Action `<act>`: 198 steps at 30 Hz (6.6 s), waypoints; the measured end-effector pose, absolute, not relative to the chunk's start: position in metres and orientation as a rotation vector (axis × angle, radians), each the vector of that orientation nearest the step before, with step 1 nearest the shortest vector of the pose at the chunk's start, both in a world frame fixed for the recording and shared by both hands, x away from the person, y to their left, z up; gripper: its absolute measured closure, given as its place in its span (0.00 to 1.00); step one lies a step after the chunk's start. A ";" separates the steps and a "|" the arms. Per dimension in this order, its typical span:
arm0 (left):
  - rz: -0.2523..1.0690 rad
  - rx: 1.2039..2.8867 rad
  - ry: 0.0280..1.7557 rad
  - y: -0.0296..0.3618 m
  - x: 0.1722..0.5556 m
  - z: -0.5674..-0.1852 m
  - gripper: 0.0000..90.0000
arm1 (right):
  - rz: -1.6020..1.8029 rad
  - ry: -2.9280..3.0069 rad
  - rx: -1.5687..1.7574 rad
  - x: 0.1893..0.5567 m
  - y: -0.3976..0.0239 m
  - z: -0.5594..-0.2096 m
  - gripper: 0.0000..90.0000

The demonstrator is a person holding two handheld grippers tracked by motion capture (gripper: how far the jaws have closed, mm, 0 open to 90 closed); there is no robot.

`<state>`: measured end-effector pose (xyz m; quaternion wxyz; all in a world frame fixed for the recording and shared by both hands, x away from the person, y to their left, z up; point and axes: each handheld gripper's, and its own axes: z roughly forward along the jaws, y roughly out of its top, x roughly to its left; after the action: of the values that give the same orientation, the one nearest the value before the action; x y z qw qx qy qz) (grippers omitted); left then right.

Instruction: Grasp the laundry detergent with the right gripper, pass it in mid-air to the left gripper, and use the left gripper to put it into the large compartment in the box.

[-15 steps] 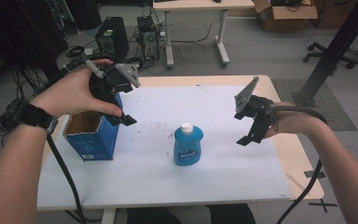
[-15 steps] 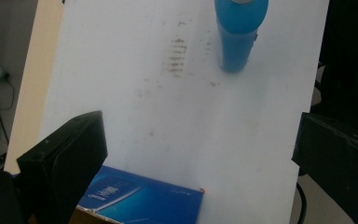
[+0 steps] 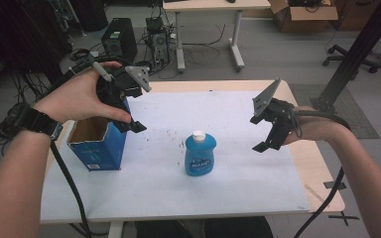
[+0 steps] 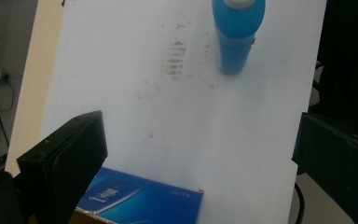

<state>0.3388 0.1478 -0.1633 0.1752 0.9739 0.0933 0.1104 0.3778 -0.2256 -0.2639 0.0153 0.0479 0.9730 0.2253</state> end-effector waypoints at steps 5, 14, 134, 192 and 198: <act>0.307 2.764 0.258 0.144 0.339 -0.164 0.04 | 0.785 2.995 0.121 0.377 -0.224 -0.258 0.04; 0.303 2.768 0.251 0.140 0.338 -0.165 0.04 | 0.834 2.980 0.080 0.376 -0.216 -0.259 0.03; 0.266 2.737 0.298 0.158 0.327 -0.181 0.04 | 1.709 2.788 0.004 0.390 -0.145 -0.383 0.41; 0.274 2.705 0.257 0.136 0.318 -0.156 0.04 | 1.615 2.730 -0.020 0.373 -0.140 -0.283 0.47; 0.281 2.697 0.222 0.127 0.317 -0.150 0.04 | 1.623 2.737 -0.059 0.372 -0.130 -0.268 0.47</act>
<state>0.3173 0.1265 -0.1499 0.2087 0.9694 0.0799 0.1011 0.3719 -0.1296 -0.2682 -0.0206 -0.0185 0.8599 0.5098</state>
